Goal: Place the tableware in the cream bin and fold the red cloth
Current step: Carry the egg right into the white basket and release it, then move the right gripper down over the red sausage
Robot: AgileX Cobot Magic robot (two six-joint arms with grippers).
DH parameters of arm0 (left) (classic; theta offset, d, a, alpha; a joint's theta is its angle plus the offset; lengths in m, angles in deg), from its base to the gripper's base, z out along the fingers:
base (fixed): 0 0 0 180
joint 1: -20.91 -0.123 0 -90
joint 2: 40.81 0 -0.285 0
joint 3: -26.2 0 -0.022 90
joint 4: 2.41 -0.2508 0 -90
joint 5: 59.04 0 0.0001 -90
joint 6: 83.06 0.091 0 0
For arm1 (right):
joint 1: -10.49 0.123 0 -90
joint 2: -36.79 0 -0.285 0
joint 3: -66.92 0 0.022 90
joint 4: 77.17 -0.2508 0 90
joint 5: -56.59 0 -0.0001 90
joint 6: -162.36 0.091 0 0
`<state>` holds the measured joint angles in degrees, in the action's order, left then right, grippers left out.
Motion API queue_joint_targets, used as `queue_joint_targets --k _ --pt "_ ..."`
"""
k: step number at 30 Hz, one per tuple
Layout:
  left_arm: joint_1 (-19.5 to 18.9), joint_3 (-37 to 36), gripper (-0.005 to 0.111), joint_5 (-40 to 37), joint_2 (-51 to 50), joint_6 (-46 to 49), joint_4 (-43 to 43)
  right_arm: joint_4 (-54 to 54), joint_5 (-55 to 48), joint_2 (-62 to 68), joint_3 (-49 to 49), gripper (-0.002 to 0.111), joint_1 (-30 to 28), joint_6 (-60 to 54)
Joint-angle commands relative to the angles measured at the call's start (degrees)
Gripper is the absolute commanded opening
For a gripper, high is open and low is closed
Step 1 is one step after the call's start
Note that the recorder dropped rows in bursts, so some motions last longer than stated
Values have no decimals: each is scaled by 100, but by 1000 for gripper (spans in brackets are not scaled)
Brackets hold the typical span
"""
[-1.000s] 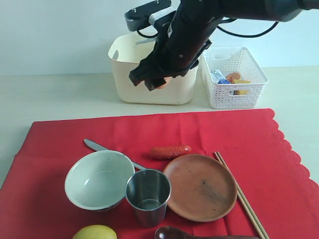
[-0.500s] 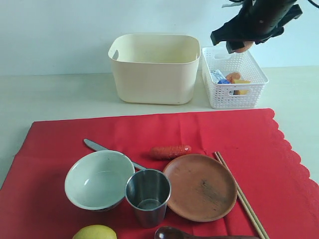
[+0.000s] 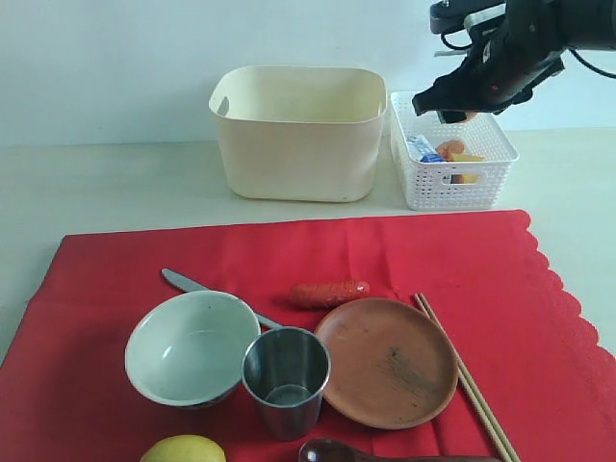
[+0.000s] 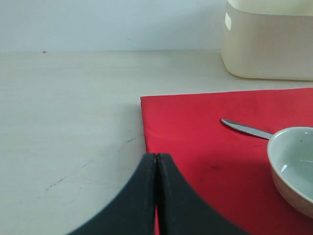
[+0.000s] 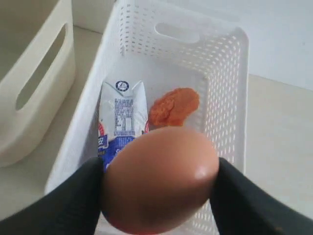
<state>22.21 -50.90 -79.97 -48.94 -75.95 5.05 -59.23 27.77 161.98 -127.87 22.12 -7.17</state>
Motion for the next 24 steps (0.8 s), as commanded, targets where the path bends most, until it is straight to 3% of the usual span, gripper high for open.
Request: queue_joint_targets --k 1,8,20,24 --pt "42 -12 0 55 34 -13 23 -5 781 304 -40 0 -211 31" --pt "42 -12 0 55 34 -13 23 -115 1390 756 -89 0 -376 31" --pt "42 -12 0 55 34 -13 23 -142 859 1447 -725 0 -442 19" --pt "42 -12 0 55 34 -13 23 -131 820 1459 -725 11 -442 19"
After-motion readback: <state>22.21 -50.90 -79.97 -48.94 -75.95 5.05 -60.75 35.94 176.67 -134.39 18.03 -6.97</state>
